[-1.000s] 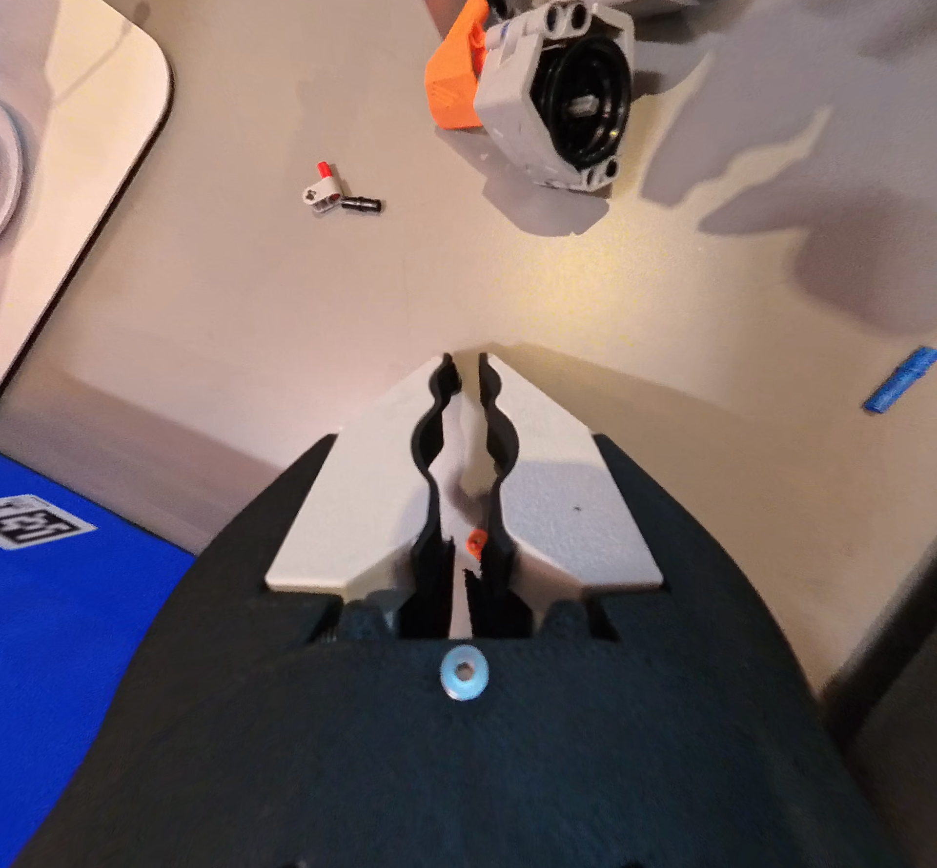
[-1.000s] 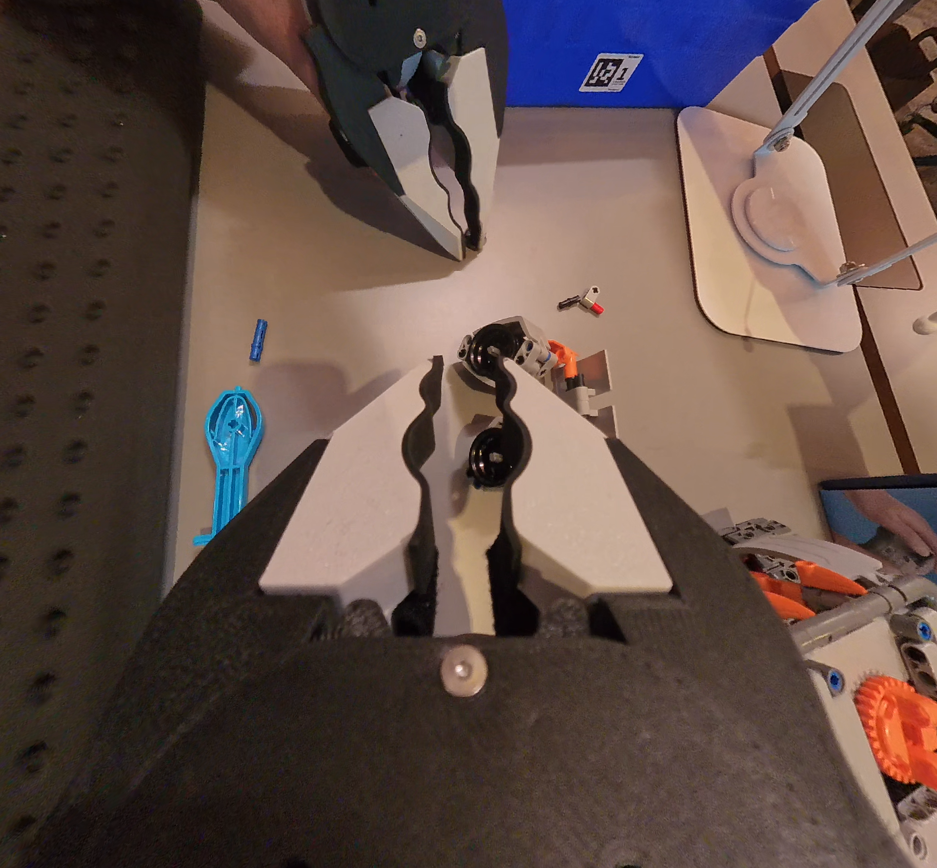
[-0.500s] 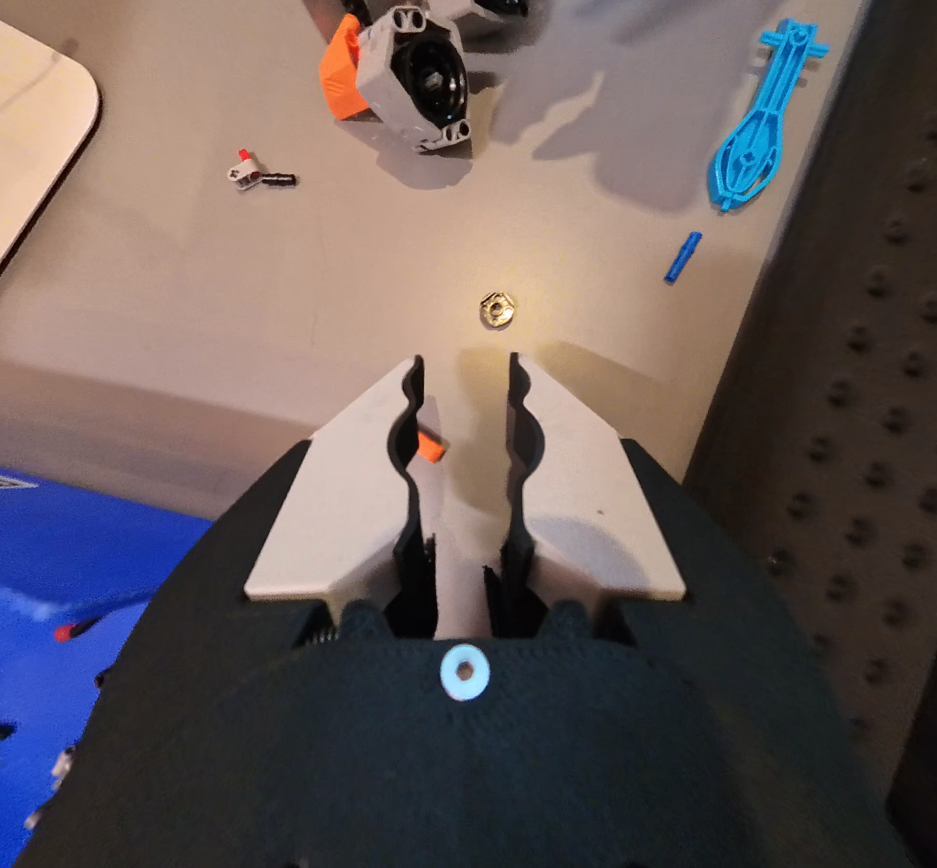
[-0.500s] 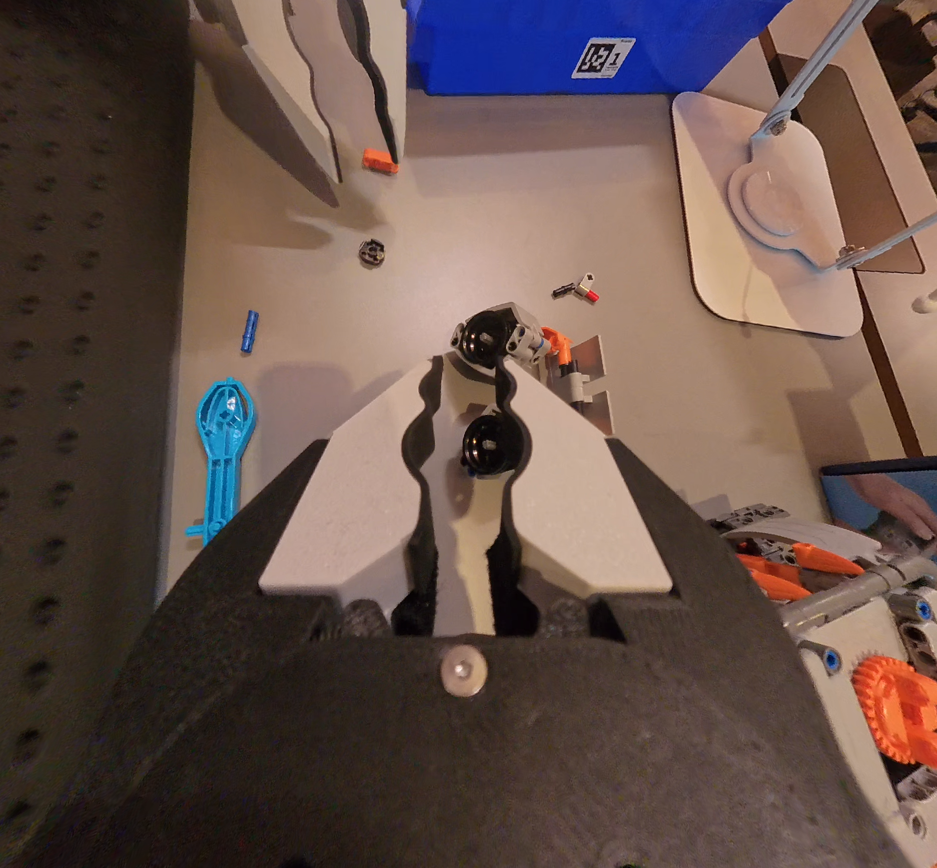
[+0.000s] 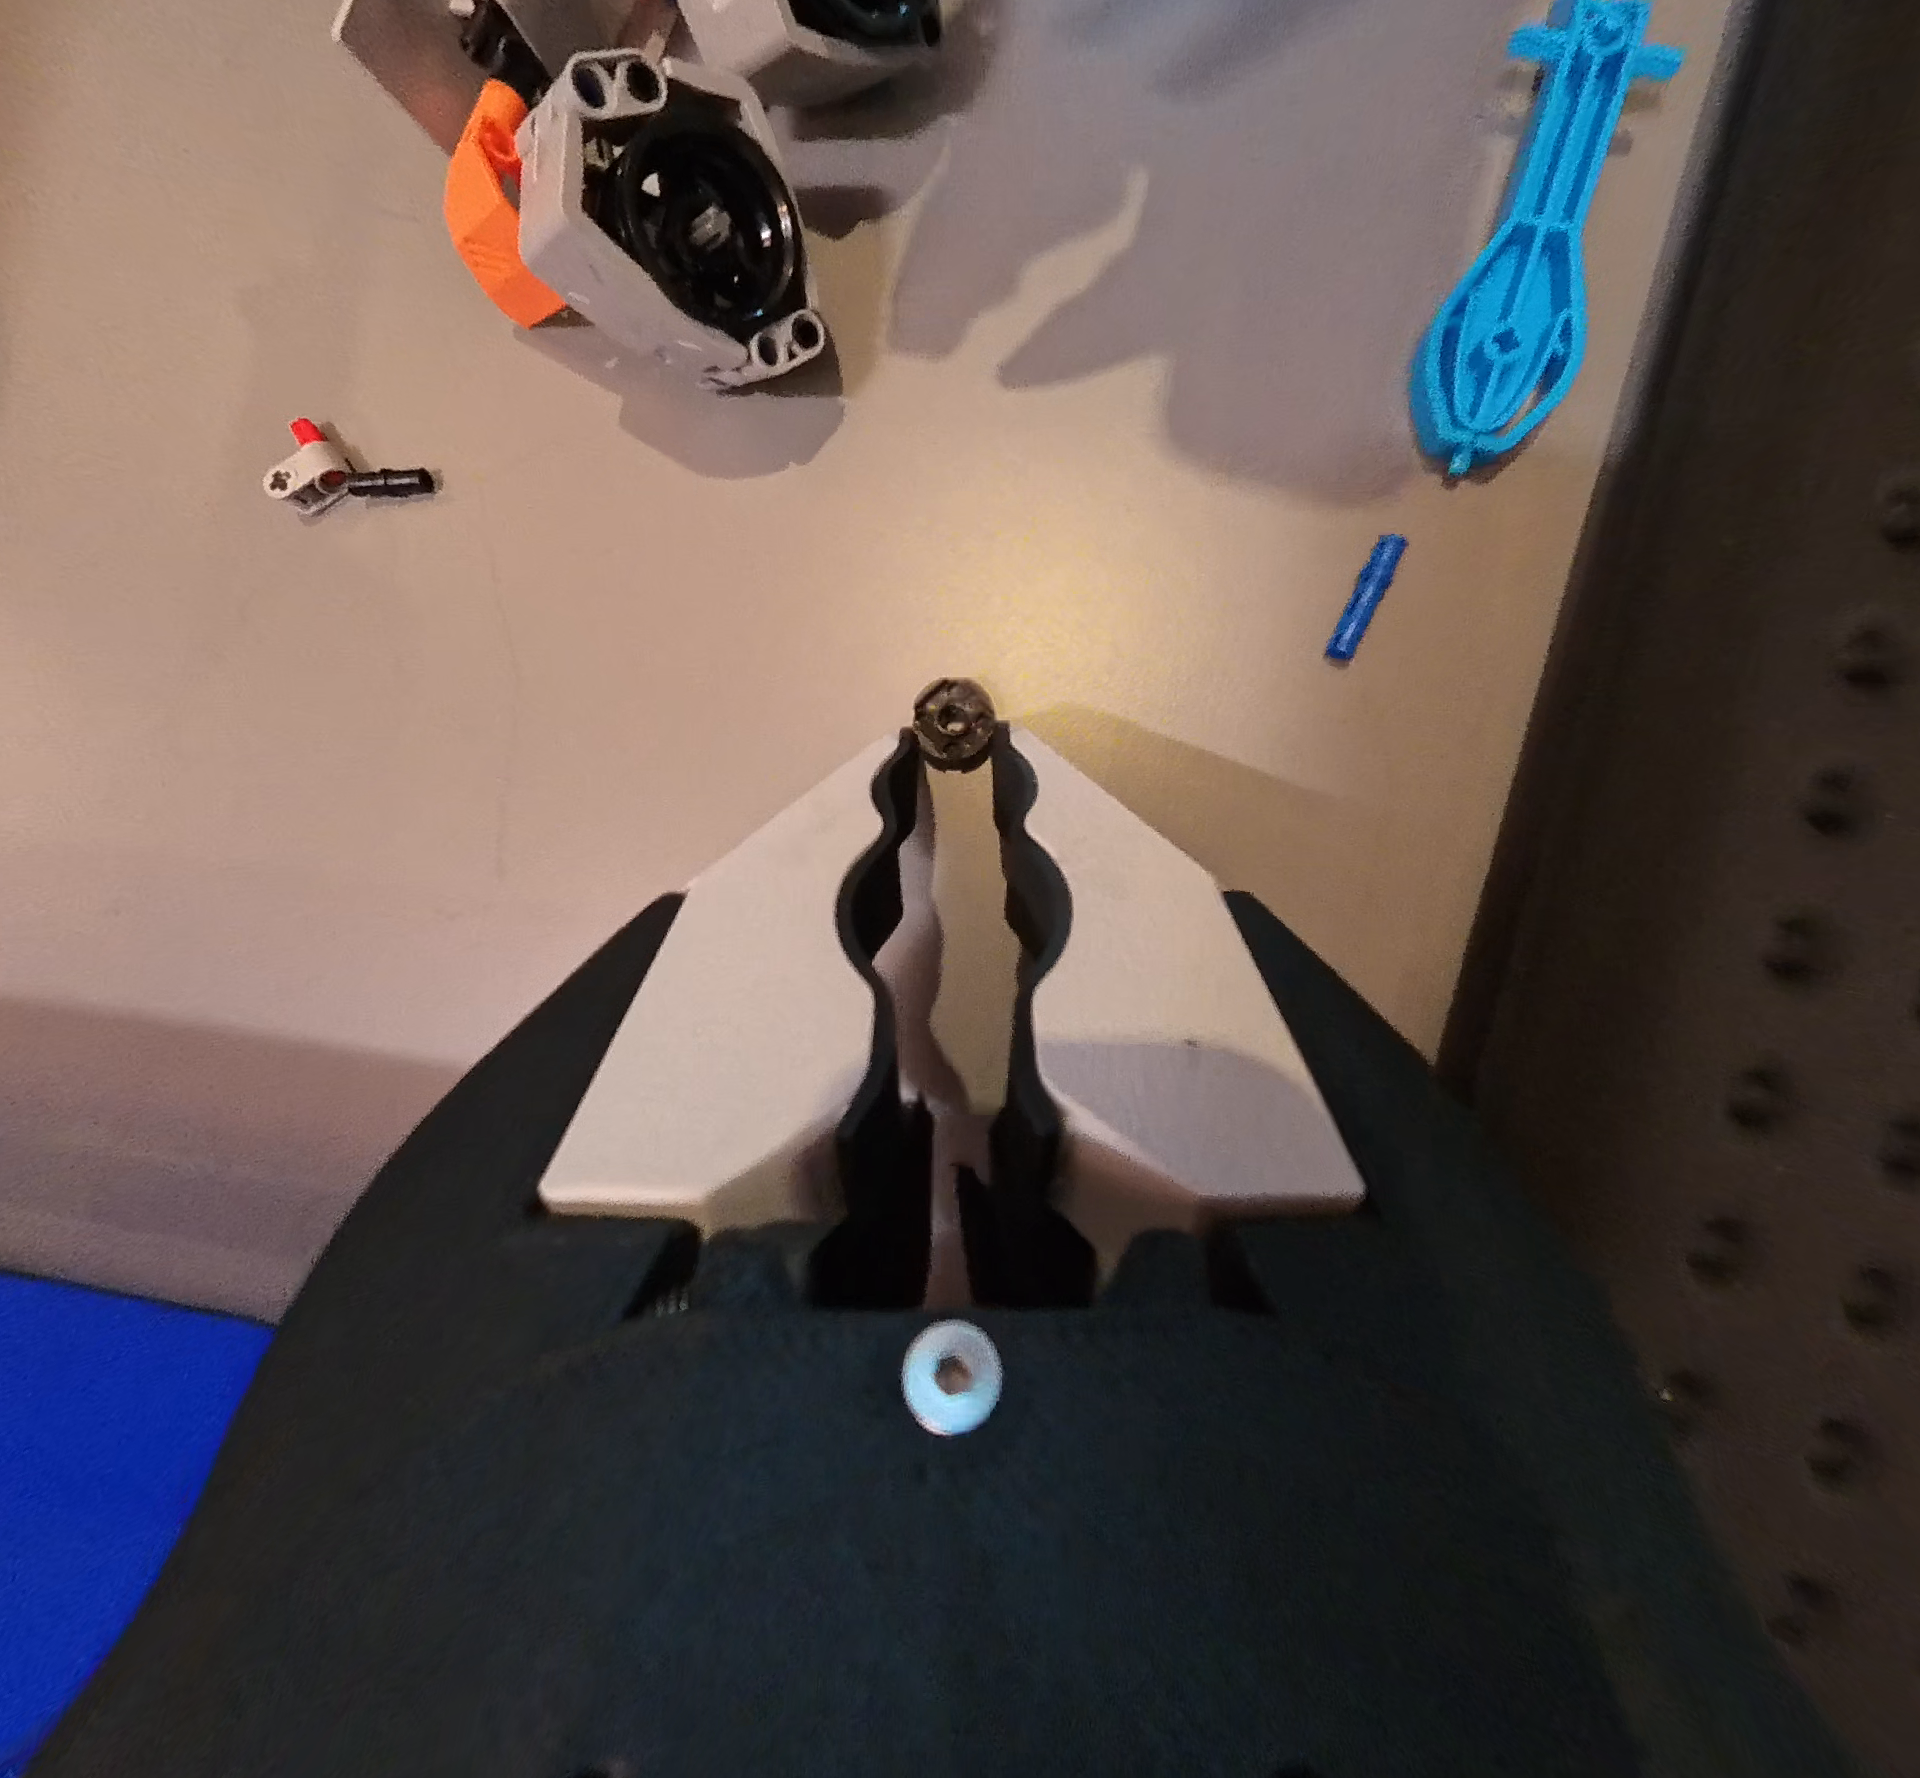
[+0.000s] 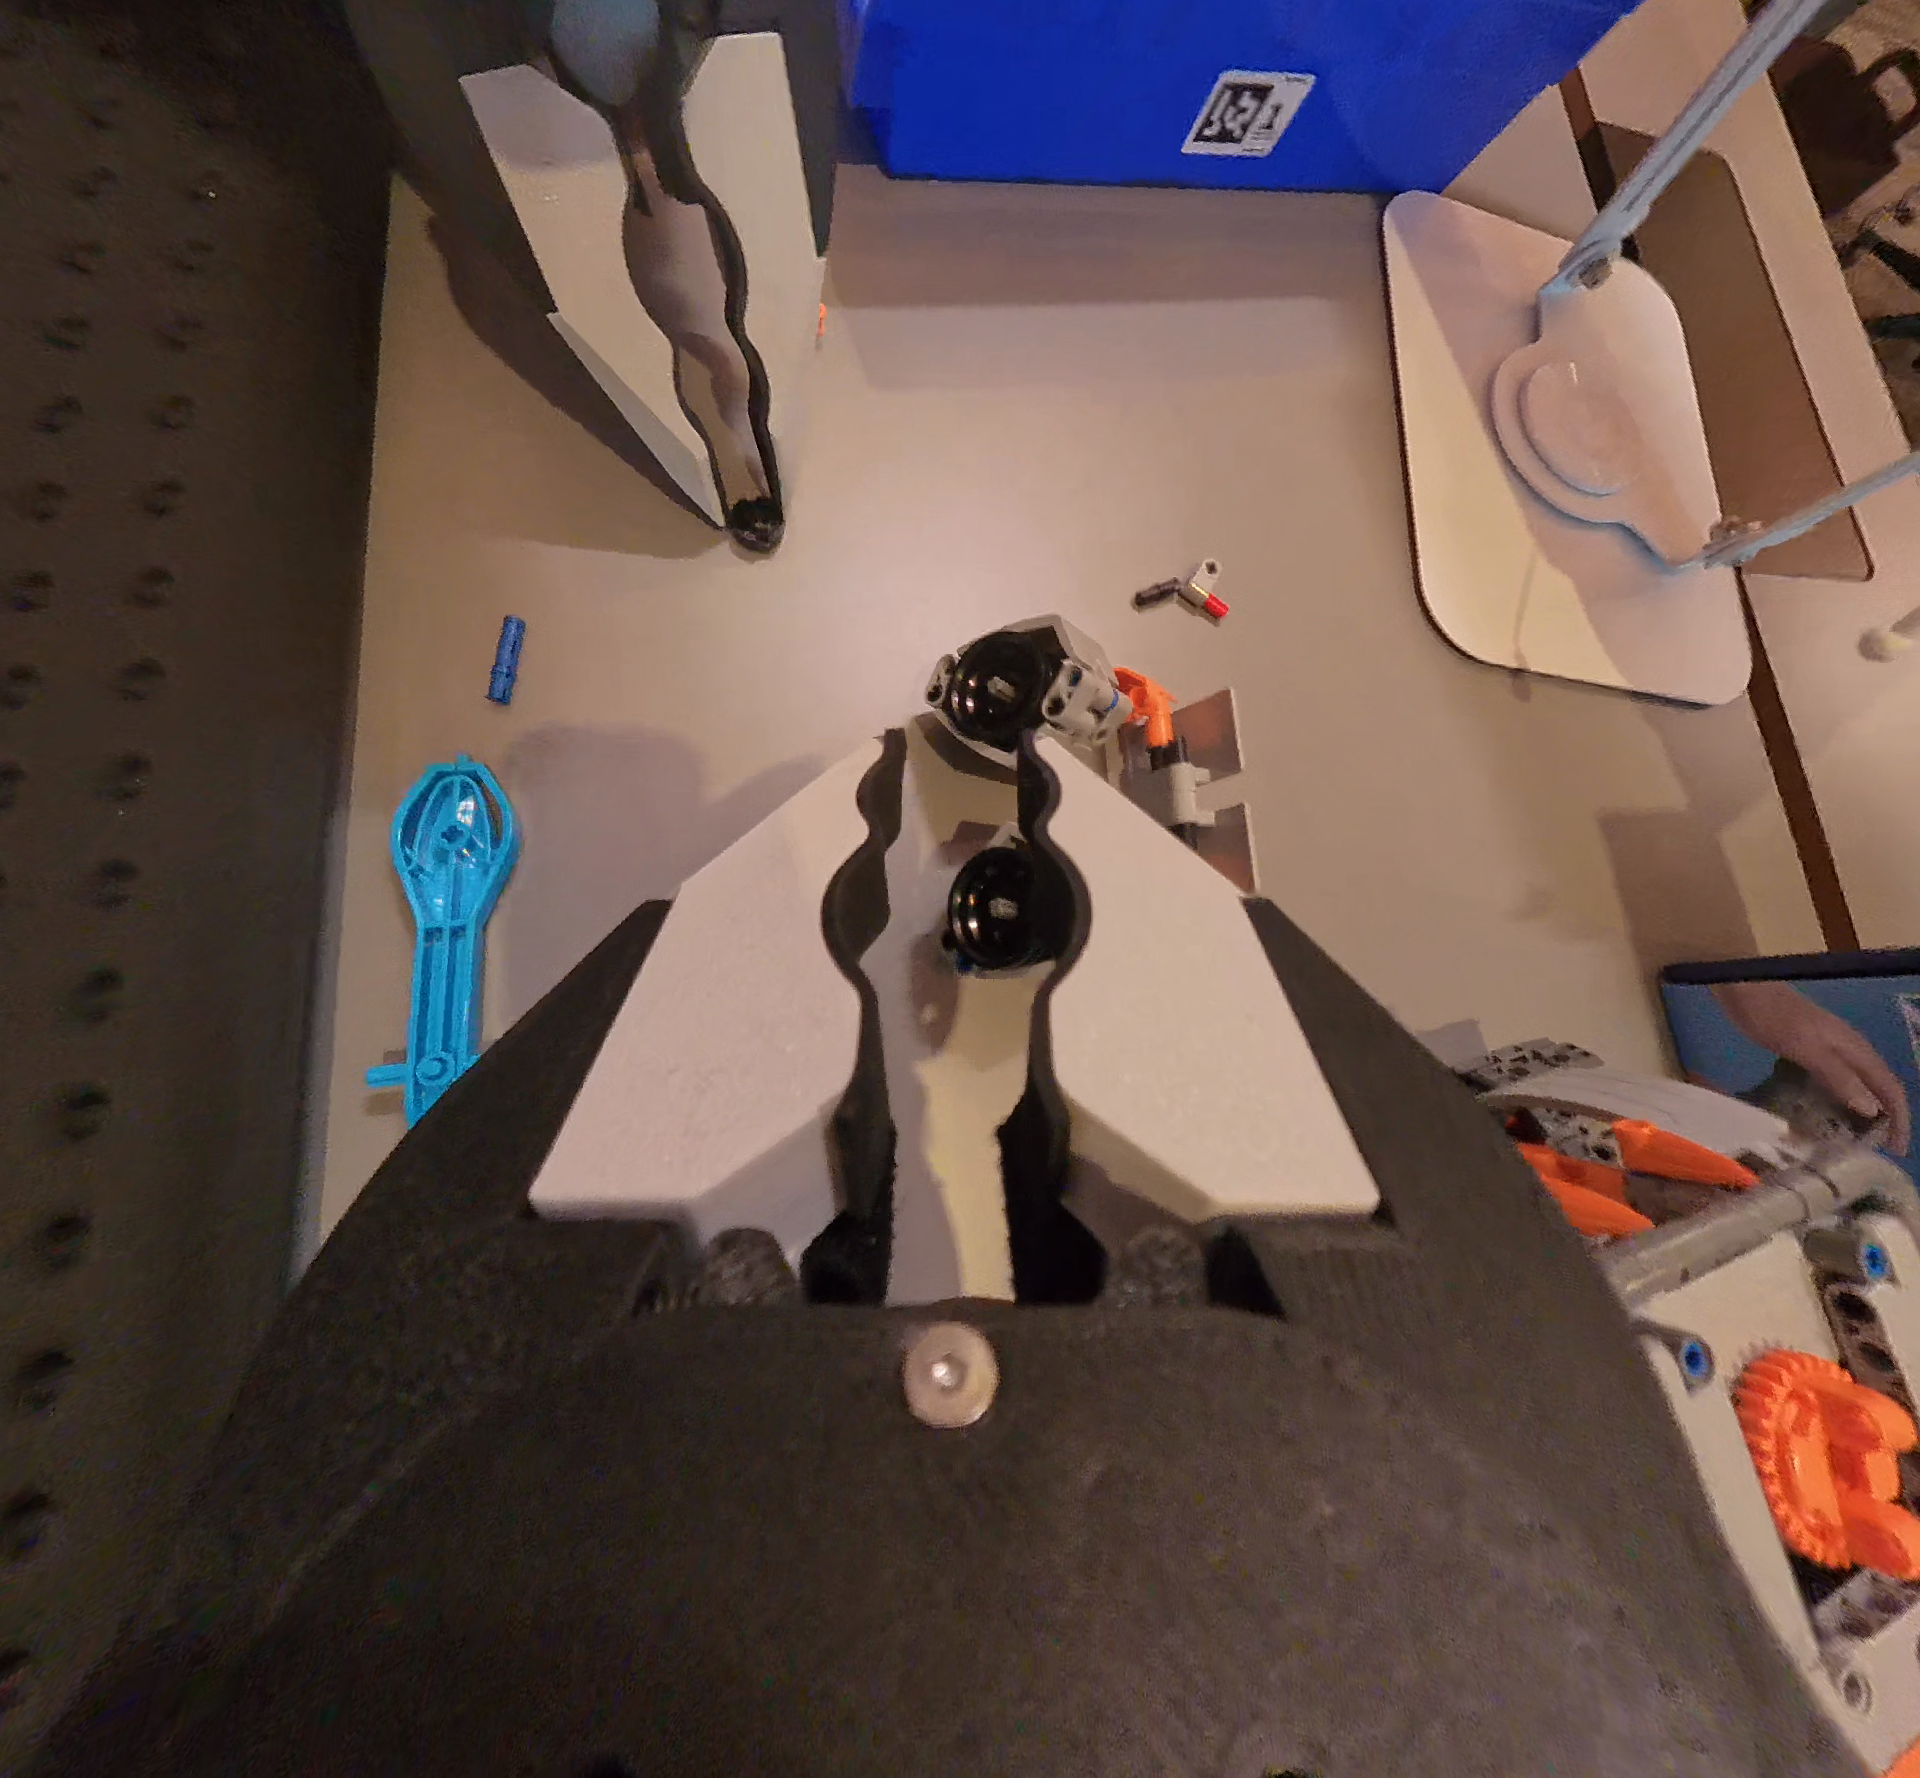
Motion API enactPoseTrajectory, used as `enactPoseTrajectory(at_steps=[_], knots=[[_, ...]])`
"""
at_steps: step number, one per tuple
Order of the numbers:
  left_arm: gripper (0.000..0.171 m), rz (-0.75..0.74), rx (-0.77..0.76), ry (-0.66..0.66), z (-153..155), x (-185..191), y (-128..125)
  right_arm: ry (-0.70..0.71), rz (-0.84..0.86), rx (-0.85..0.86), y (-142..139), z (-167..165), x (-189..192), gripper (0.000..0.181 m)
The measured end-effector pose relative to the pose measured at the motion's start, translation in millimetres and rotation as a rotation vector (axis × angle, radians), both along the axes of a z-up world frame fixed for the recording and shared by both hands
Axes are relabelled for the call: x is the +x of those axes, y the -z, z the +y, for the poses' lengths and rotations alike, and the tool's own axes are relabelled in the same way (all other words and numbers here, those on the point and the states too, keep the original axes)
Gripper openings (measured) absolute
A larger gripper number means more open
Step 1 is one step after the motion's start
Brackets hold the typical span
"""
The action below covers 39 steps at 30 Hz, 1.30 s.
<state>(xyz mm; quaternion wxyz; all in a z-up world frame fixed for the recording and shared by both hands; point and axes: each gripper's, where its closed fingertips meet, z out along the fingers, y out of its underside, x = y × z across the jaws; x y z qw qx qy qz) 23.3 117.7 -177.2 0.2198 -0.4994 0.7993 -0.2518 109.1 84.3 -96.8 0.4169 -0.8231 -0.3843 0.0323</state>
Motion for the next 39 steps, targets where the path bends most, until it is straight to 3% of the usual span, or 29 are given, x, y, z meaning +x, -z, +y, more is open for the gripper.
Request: enactPoseTrajectory(at_steps=[8, 13, 16, 25, 29, 31, 33, 39], knots=[[0.012, -0.09, -0.506, 0.088, -37.0, 0.0, -47.0, -0.225, -0.287, 0.184, 14.0, 1.8, -67.4, 0.024], [0.012, -0.094, -0.632, 0.114, -44.9, -4.0, -53.6, -0.304, -0.426, 0.251, 21.5, -2.2, -83.1, 0.011], [0.011, -0.105, -0.716, 0.111, -46.0, -5.3, -57.8, -0.35, -0.417, 0.227, 25.4, -9.7, -87.2, 0.017], [0.01, -0.139, -0.742, 0.082, -40.8, -2.7, -56.2, -0.287, -0.305, 0.144, 33.4, 0.7, -93.4, 0.011], [0.01, -0.154, -0.796, 0.063, -34.2, -3.0, -60.4, -0.244, -0.139, 0.075, 28.7, 4.6, -92.5, 0.004], [0.001, -0.162, -0.804, 0.074, -33.6, -5.0, -63.8, -0.229, -0.024, 0.003, 28.1, 3.3, -92.8, 0.004], [0.0, -0.168, -0.82, 0.077, -33.4, -6.6, -67.7, -0.214, 0.055, -0.075, 32.1, 1.9, -92.2, 0.004], [0.005, -0.14, -0.673, 0.073, -29.3, -12.2, -54.8, -0.192, 0.262, -0.395, 56.9, -14.2, -97.2, 0.003]])
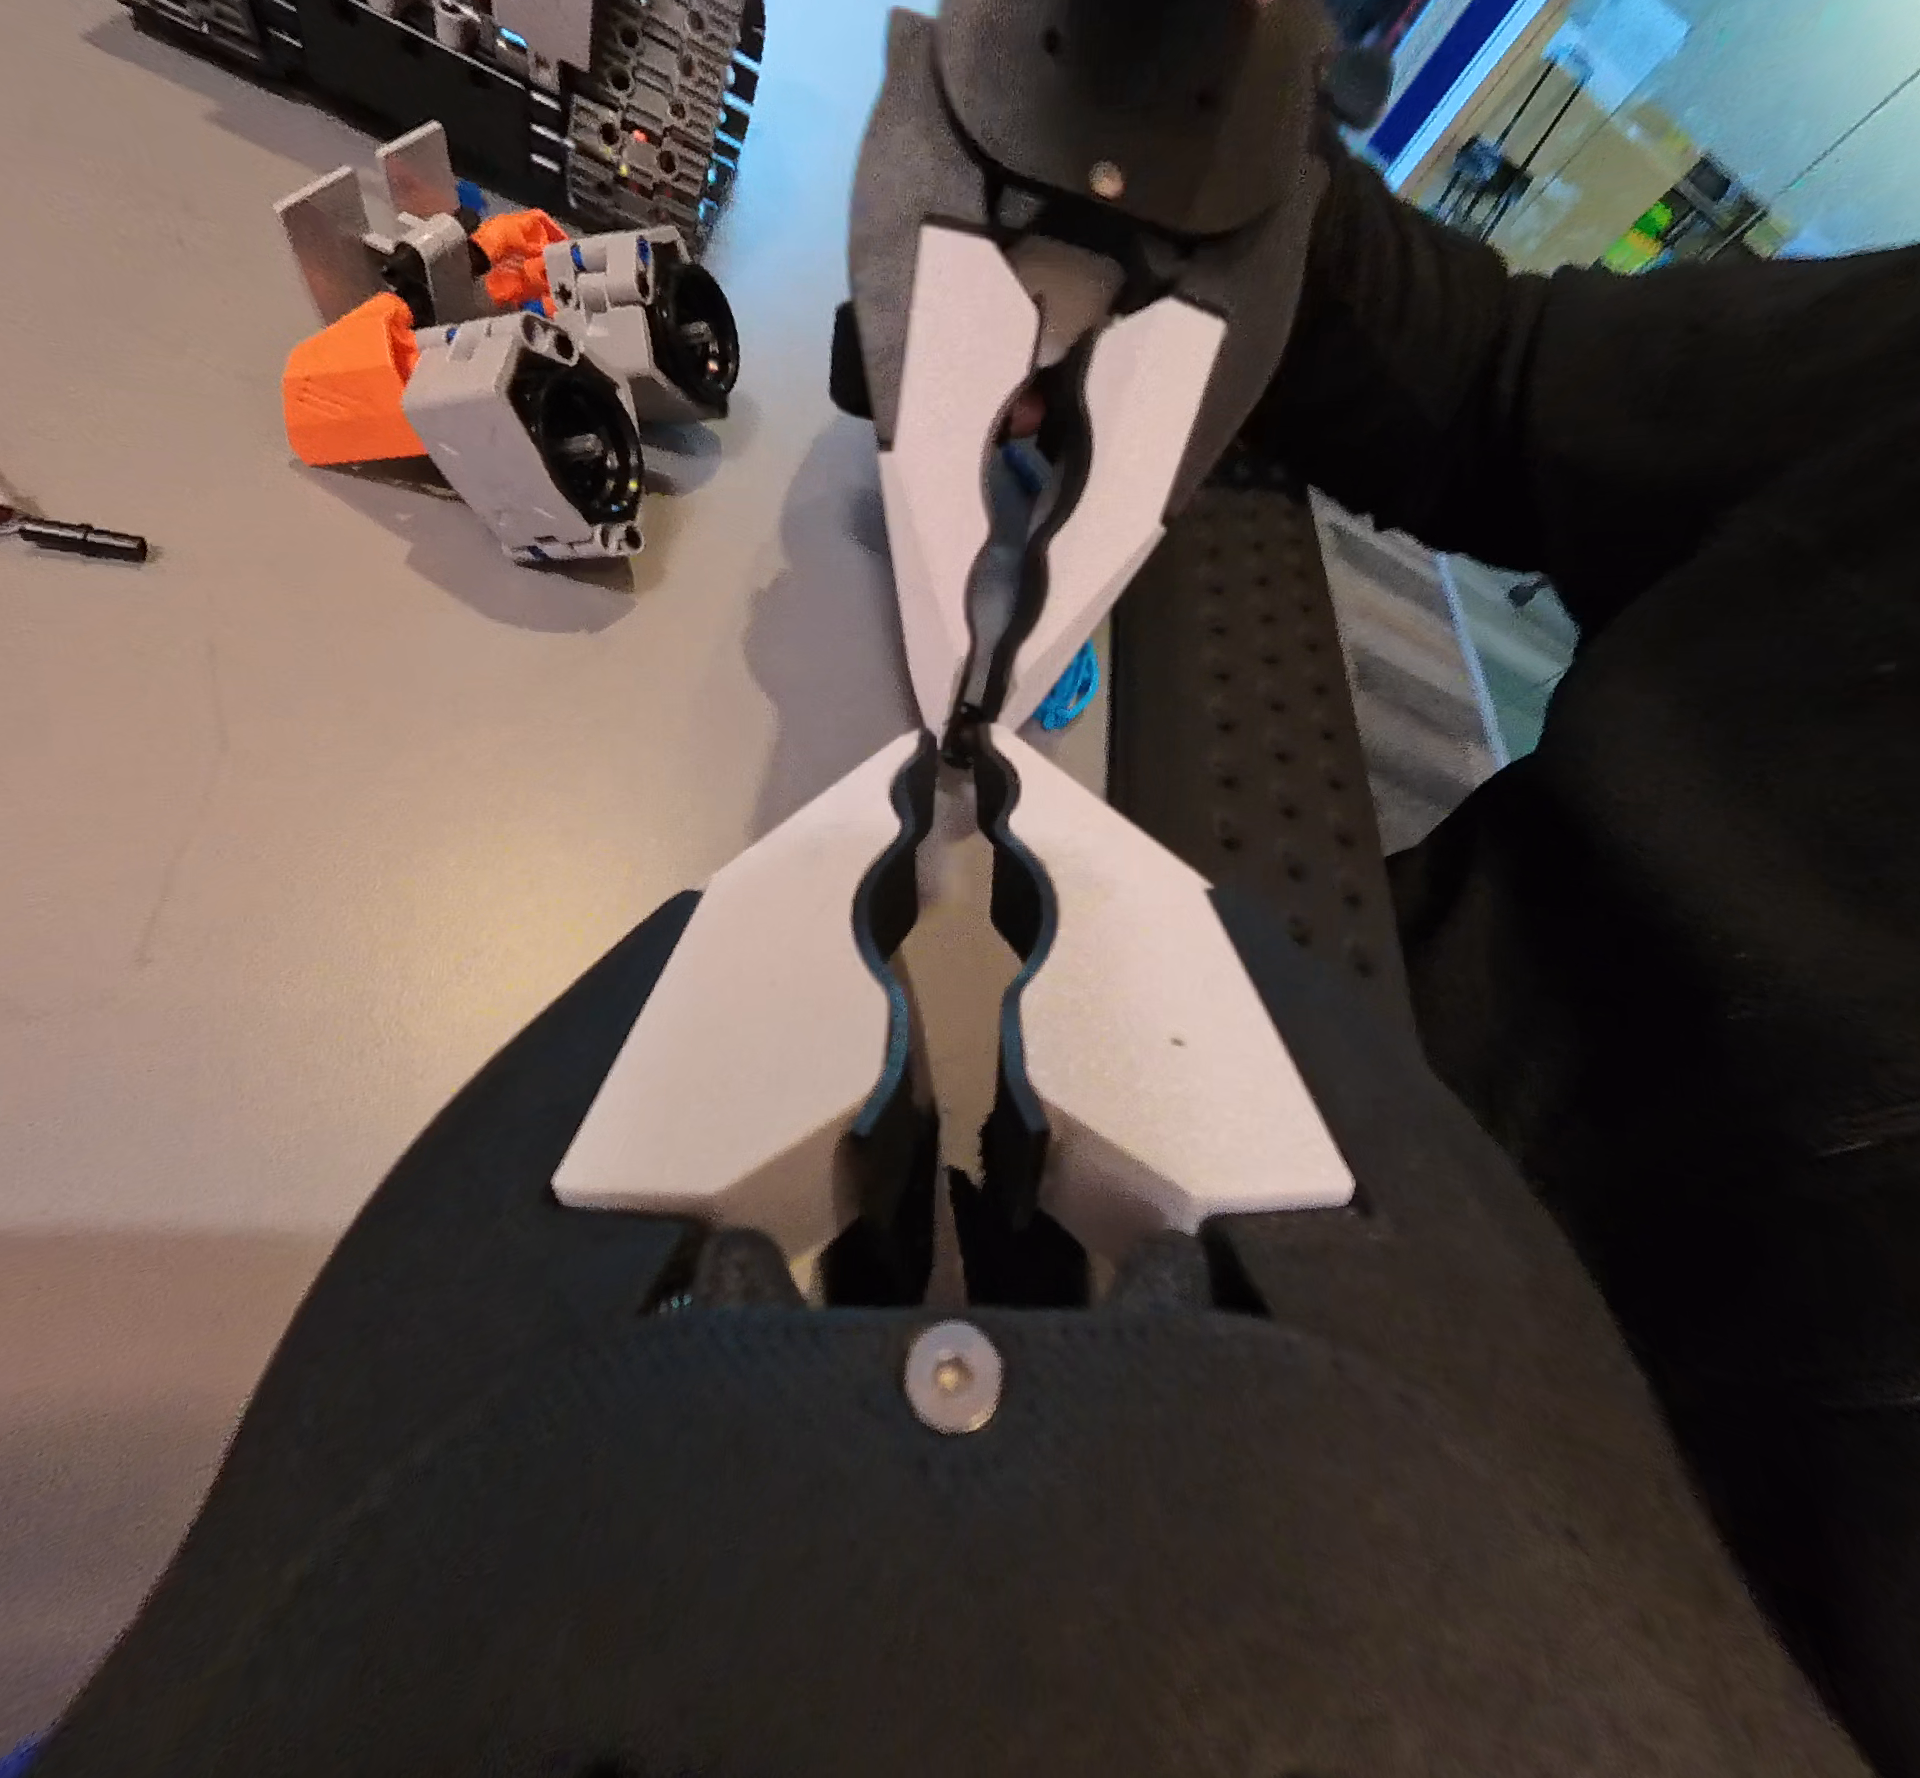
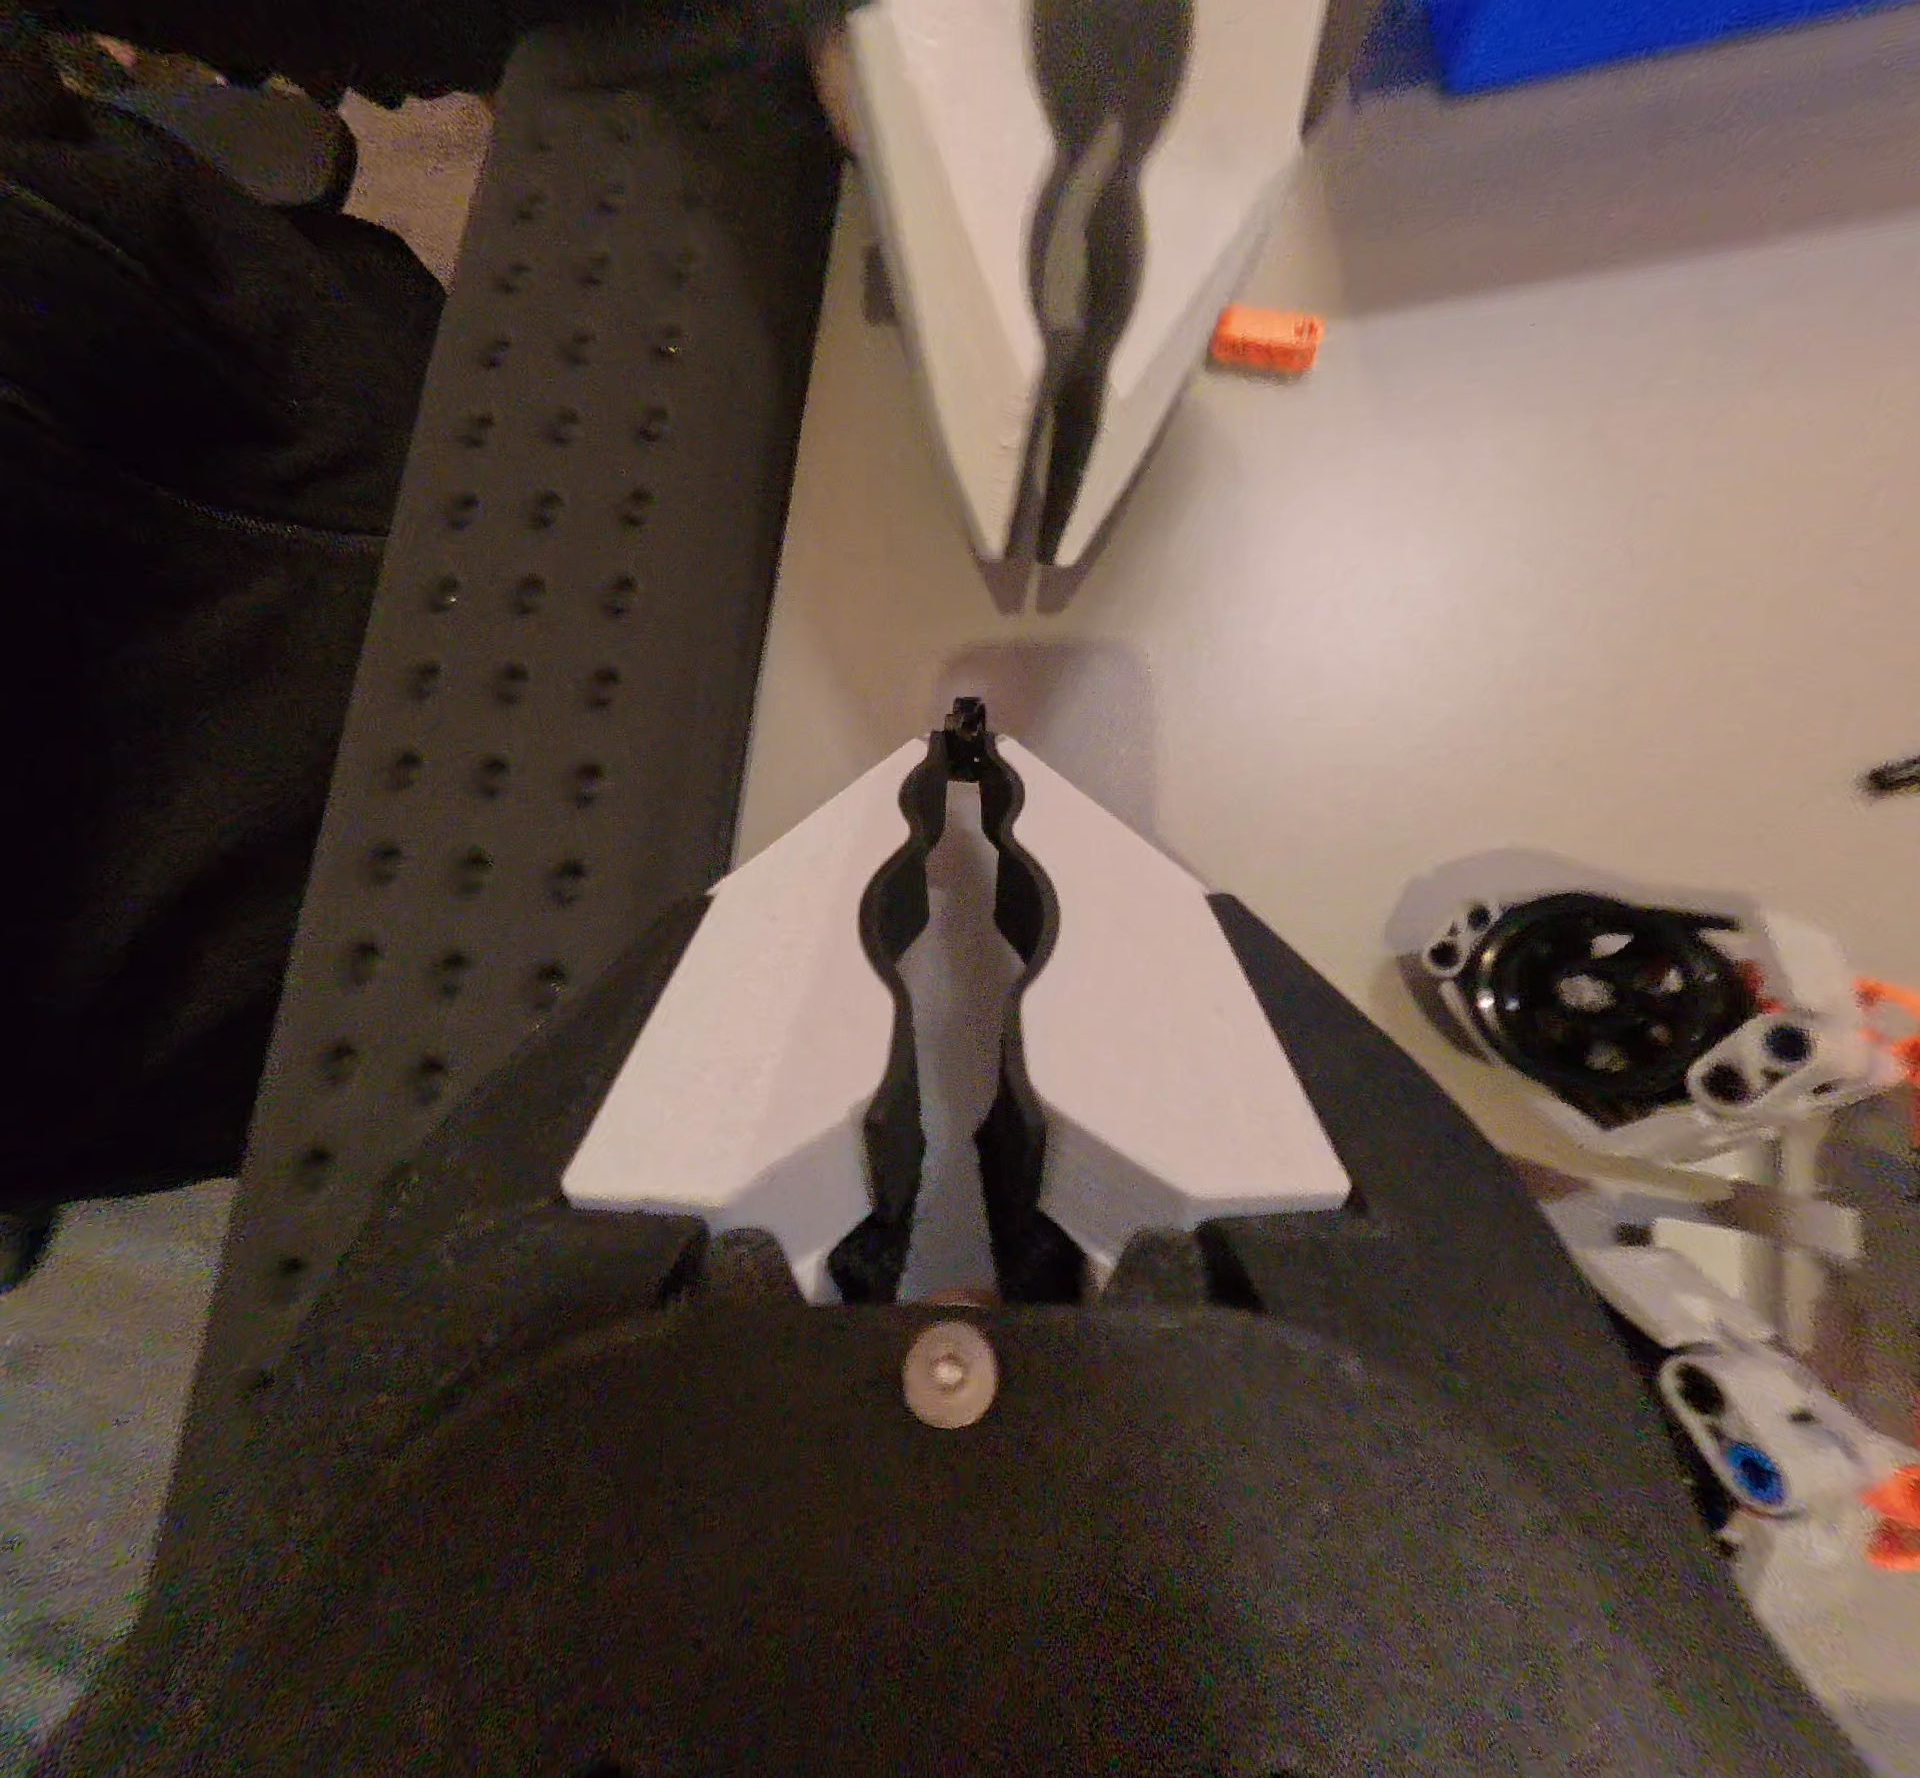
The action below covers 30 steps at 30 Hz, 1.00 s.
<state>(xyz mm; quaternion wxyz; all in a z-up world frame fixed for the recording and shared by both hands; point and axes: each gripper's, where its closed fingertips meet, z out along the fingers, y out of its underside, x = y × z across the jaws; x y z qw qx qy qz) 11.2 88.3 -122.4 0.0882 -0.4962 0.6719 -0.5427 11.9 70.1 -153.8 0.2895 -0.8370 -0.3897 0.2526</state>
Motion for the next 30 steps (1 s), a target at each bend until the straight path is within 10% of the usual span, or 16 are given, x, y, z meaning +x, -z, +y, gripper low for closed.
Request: enactPoseTrajectory(at_steps=[20, 25, 30], knots=[[0.011, 0.067, 0.172, 0.034, -6.9, -1.3, 26.6, 0.194, -0.109, -0.124, 13.5, 4.6, 39.0, 0.033], [0.016, -0.078, 0.369, -0.022, 14.1, -19.9, -19.9, 0.183, -0.104, 0.02, -14.1, 4.5, 49.8, 0.031], [0.029, -0.166, 0.663, -0.345, 118.3, -58.3, -112.9, 0.152, -0.093, 0.103, -22.2, 8.8, 53.4, 0.022]])
